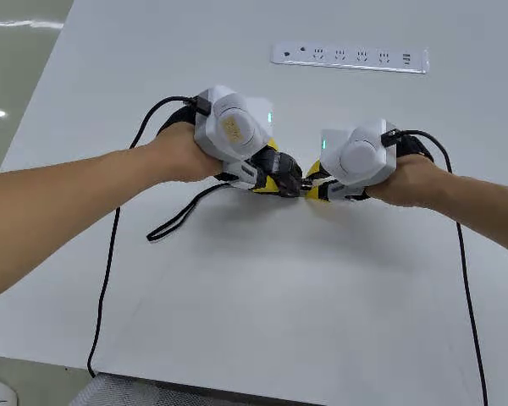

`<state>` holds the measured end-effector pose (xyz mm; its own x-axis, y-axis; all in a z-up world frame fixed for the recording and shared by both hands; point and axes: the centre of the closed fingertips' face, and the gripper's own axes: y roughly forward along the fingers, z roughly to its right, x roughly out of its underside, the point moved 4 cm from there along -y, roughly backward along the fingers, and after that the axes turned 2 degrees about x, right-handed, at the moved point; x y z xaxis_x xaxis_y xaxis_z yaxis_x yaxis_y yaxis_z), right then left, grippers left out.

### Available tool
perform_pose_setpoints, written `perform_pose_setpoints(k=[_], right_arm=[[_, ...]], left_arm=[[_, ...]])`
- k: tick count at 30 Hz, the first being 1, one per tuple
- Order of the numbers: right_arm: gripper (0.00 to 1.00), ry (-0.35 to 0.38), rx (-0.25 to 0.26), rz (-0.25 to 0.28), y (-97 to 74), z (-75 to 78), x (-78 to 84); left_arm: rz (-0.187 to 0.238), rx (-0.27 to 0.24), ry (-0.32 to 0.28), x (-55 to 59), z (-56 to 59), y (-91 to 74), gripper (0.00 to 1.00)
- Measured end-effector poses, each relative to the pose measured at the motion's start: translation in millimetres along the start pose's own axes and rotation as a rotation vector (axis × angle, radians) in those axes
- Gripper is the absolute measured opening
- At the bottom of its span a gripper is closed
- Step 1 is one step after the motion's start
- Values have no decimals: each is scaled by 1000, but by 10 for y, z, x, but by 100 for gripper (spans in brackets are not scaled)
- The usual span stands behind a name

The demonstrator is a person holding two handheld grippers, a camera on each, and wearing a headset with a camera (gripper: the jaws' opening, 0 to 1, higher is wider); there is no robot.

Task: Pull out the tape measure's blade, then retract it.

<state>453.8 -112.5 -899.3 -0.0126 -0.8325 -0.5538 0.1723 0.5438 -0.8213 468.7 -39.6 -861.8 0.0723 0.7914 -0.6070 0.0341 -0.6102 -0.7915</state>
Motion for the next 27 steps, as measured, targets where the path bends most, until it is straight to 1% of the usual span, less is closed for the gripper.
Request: perform_pose_setpoints(k=[9, 15, 20, 27], right_arm=[[14, -47, -6, 9, -10, -10, 5], [14, -63, -11, 14, -16, -11, 24], [13, -58, -13, 13, -51, -9, 72], [13, -51, -10, 0, -115, -11, 185]], left_arm=[[-13, 4, 10, 5, 8, -1, 32], [-21, 11, 16, 9, 11, -2, 31], [-29, 9, 18, 11, 12, 0, 31], [-33, 9, 21, -1, 8, 13, 31]])
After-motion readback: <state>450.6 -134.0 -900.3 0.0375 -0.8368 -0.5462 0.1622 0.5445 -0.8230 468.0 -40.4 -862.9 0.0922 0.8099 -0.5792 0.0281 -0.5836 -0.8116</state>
